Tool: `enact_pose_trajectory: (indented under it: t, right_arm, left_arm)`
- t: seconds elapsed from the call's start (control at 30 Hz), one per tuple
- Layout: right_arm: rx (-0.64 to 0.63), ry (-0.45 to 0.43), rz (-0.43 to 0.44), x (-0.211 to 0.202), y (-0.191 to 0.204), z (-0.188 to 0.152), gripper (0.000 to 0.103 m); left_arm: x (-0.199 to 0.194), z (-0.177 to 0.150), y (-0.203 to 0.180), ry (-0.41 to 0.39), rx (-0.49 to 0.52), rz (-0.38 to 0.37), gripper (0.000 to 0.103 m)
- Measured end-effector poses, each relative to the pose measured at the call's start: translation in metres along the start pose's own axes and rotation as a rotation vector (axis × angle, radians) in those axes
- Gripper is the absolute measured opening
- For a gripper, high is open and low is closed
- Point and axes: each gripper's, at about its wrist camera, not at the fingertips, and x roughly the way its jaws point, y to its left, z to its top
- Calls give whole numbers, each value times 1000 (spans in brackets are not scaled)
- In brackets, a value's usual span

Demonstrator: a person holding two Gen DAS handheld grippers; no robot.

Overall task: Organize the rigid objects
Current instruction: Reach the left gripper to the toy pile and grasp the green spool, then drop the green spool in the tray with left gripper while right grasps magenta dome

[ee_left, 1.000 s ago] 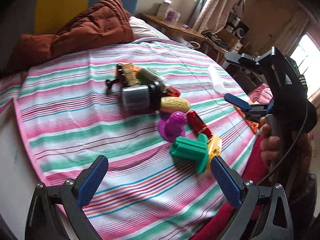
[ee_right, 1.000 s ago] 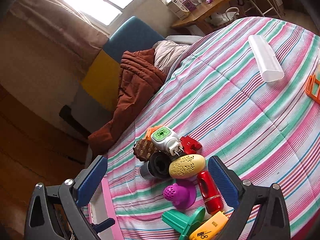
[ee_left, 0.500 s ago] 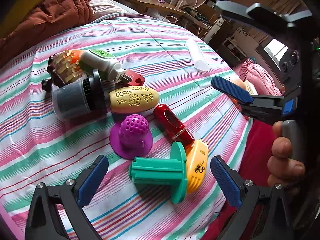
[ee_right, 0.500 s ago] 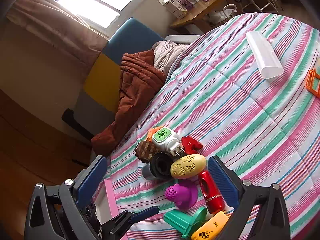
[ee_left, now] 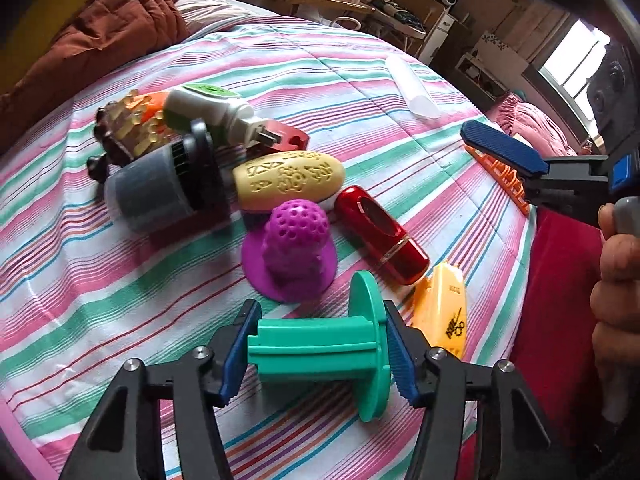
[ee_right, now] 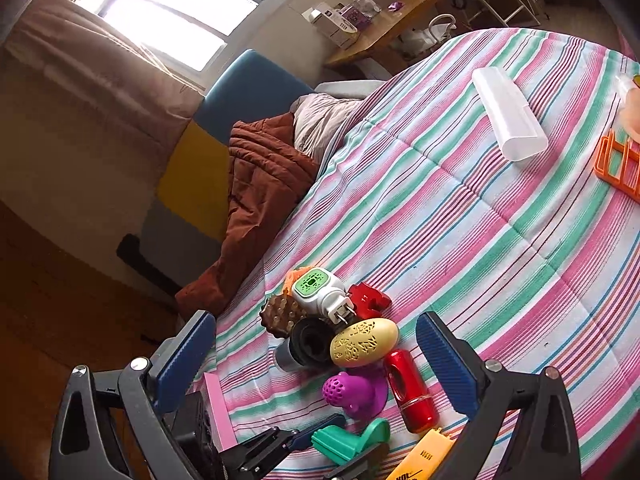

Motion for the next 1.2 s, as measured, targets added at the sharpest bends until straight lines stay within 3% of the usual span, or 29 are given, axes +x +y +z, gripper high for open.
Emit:
enact_pose_trajectory:
  t: [0.13,0.27,0.5,0.77,0.8,0.87,0.97,1.2]
  right_arm:
    - [-16,34,-5,6,2,-2,102]
    - [-72,126,-20,22,11,-8,101]
    - [-258,266,-109,48,37,-30,68]
    - [-420,403,-240,82,52,-58,62]
    - [-451,422,-266,88,54,-64,56]
    - [-521,448,-355,101,55,-74,35]
    - [-595,481,-436,112,55,-86,32]
    - [-658,511,-380,110,60,-97,32]
  left_arm:
    - [-19,-18,22,-33,-85,38,60]
    - [-41,-42,34,-73,-153,74,60]
    - [-72,-73,32,-140,-183,108,60]
    - [-108,-89,29,-224,-211,104,60]
    - [-113,-90,30,-233,-218,105,60]
    - [-122,-96,35,-252,-241,102,60]
    - [-140,-108,48,-285,-296,106,60]
    - [-177,-143,106,-351,-441,181,60]
